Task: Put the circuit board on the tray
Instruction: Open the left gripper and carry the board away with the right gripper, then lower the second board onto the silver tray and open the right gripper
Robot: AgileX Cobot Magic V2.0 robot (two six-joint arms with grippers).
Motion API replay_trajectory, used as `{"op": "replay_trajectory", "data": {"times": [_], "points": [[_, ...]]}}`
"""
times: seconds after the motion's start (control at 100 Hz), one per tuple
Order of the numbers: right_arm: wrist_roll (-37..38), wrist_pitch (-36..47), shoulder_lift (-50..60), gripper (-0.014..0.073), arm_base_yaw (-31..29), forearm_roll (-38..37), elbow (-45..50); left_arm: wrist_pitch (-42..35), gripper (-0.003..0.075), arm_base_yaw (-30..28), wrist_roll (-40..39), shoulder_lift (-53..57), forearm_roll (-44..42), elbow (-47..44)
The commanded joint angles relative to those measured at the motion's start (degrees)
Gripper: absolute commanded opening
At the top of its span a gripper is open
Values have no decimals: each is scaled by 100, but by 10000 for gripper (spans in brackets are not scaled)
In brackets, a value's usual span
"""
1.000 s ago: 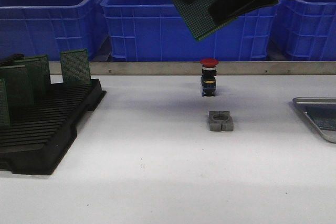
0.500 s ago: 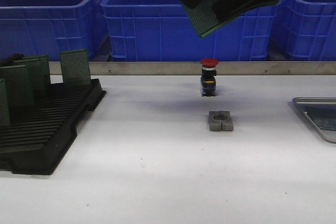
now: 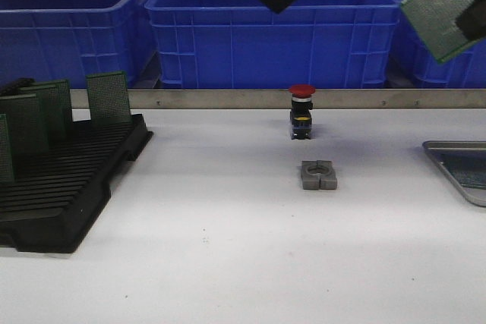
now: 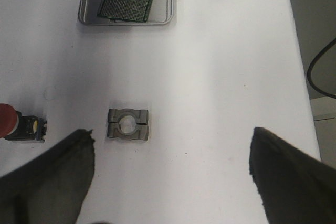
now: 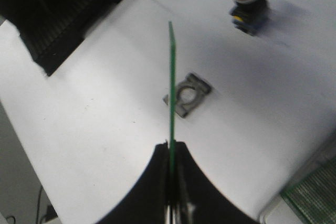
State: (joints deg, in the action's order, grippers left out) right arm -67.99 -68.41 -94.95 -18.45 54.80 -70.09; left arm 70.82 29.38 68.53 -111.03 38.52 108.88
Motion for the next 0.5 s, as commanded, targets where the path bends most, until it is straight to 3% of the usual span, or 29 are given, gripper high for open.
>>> {"op": "replay_trajectory", "data": {"times": [0.0,0.18,0.49], "points": [[547,-221,28,-69,-443,199,-167,221,566,39,-49,322,342,168],[1237,-160,-574,-69,-960,199,-167,221,565,39,-49,322,342,168],[1542,107,-1499,-69,-986,319,-167,221,565,39,-49,322,342,168]]}}
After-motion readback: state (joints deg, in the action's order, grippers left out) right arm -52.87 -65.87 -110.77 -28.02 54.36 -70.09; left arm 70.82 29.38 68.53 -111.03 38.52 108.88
